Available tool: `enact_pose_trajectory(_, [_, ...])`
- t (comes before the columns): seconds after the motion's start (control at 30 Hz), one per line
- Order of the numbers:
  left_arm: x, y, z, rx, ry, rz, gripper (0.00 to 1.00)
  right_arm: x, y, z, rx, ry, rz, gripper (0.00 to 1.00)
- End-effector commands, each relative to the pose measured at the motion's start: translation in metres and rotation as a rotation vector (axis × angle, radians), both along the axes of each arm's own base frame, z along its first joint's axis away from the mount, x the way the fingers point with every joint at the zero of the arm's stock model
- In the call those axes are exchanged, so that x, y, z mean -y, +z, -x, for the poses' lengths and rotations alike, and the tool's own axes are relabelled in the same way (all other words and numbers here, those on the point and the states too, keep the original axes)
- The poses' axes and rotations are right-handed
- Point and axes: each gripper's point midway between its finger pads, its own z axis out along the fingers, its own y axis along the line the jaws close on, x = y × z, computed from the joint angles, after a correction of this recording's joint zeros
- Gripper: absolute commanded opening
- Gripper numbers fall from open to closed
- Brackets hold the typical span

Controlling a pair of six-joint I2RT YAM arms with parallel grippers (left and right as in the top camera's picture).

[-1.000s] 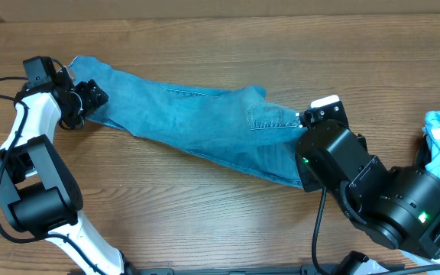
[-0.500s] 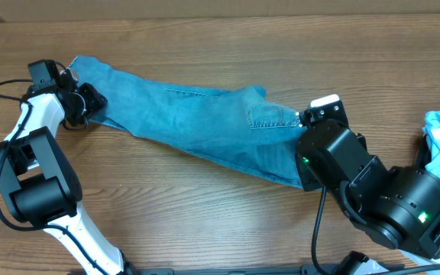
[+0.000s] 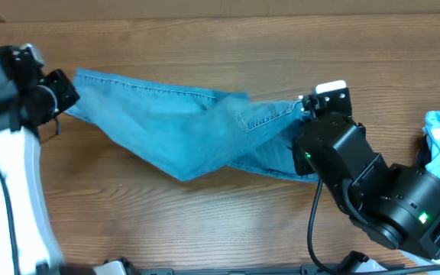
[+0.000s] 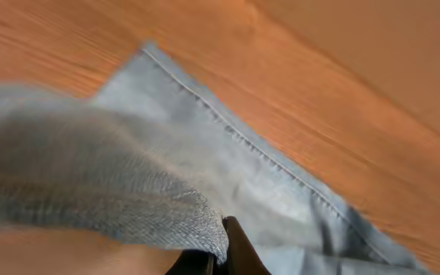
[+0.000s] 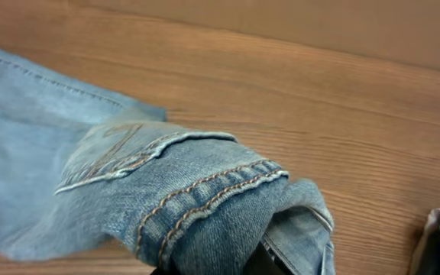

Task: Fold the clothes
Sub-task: 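Lift the jeans with both grippers and stretch them apart, then lay the jeans flat on the table and release both grippers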

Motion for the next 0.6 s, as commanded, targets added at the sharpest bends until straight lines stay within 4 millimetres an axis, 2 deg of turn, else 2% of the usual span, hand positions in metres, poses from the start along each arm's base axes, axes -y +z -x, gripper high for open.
enact_pose_trajectory(0.0, [0.004, 0.088, 0.050, 0.209, 0.050, -0.155, 0.04, 0.016, 0.042, 0.000, 0.147, -0.041, -0.050, 0.04])
enact_pose_trajectory(0.07, [0.011, 0.134, 0.086, 0.342, 0.085, -0.218, 0.04, 0.016, 0.070, 0.010, 0.222, 0.034, -0.093, 0.04])
enact_pose_trajectory(0.13, [0.020, 0.165, 0.113, 0.443, 0.094, -0.254, 0.04, 0.026, 0.105, 0.025, 0.294, 0.061, -0.166, 0.04])
enact_pose_trajectory(0.17, [0.025, 0.177, 0.127, 0.479, 0.100, -0.258, 0.04, 0.027, 0.122, 0.036, 0.323, 0.114, -0.192, 0.04])
enact_pose_trajectory(0.23, [0.034, 0.194, 0.148, 0.523, 0.115, -0.236, 0.04, 0.033, 0.144, 0.055, 0.349, 0.184, -0.227, 0.04])
enact_pose_trajectory(0.33, [0.048, 0.226, 0.171, 0.605, 0.091, -0.244, 0.04, 0.050, 0.157, 0.080, 0.344, 0.216, -0.243, 0.04])
enact_pose_trajectory(0.4, [0.058, 0.266, 0.196, 0.711, 0.091, -0.272, 0.04, 0.060, 0.170, 0.108, 0.352, 0.300, -0.271, 0.04])
enact_pose_trajectory(0.43, [0.062, 0.277, 0.204, 0.738, 0.089, -0.276, 0.04, 0.062, 0.174, 0.115, 0.353, 0.320, -0.288, 0.04])
enact_pose_trajectory(0.5, [0.064, 0.287, 0.212, 0.768, 0.090, -0.286, 0.04, 0.066, 0.173, 0.119, 0.349, 0.316, -0.286, 0.04])
enact_pose_trajectory(0.57, [0.063, 0.284, 0.206, 0.755, 0.100, -0.257, 0.04, 0.071, 0.169, 0.108, 0.345, 0.258, -0.241, 0.04])
